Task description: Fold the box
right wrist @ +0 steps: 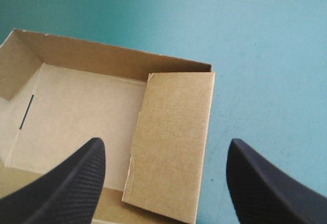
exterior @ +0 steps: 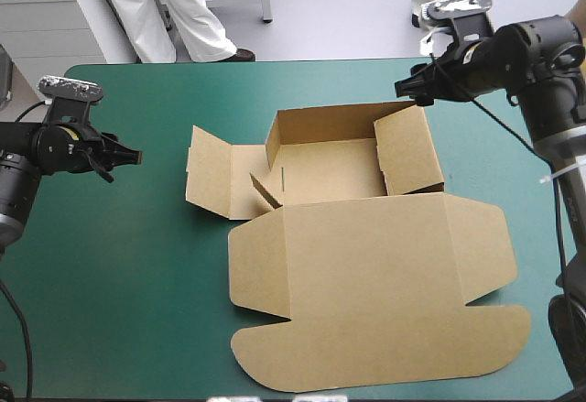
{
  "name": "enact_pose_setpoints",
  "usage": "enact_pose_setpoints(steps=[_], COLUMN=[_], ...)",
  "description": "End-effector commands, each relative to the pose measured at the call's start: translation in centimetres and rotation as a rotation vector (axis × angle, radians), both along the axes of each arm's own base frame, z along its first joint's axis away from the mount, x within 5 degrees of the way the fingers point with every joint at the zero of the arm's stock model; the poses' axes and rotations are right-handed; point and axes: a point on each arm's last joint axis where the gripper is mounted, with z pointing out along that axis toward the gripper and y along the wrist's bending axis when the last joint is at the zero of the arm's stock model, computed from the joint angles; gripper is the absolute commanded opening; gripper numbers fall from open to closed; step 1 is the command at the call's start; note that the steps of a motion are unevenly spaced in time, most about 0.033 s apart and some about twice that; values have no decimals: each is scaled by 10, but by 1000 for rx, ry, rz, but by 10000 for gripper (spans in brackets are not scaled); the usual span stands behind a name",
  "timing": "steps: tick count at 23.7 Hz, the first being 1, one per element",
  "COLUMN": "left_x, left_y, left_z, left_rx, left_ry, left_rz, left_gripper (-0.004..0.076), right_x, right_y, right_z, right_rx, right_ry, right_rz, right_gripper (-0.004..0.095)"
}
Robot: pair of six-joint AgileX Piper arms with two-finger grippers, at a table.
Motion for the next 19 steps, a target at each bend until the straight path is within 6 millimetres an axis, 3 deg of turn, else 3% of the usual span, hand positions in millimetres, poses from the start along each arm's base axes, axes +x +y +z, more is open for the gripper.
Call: enact_pose_setpoints(steps=[1,4,7,19], left_x=[-6,-7,-6,-6], left_y=[-1,-2,-4,-6], left_z=[21,21,21,21], left_rx=[-8,-16,-40,-62], left_ry=[-109,-106,-117,-115], left_rz=[-5,-18,-32,-34], left_gripper=[326,326,326,326], right_x=[-17,-7,11,64], right_y=[4,2,-5,-3], right_z=[-4,-43,-63,-127], right_rx=[-81,-115,-115,-114], right_ry=[6,135,198,295], right_rz=[-12,-6,-20,-47], right_gripper=[613,646,755,752])
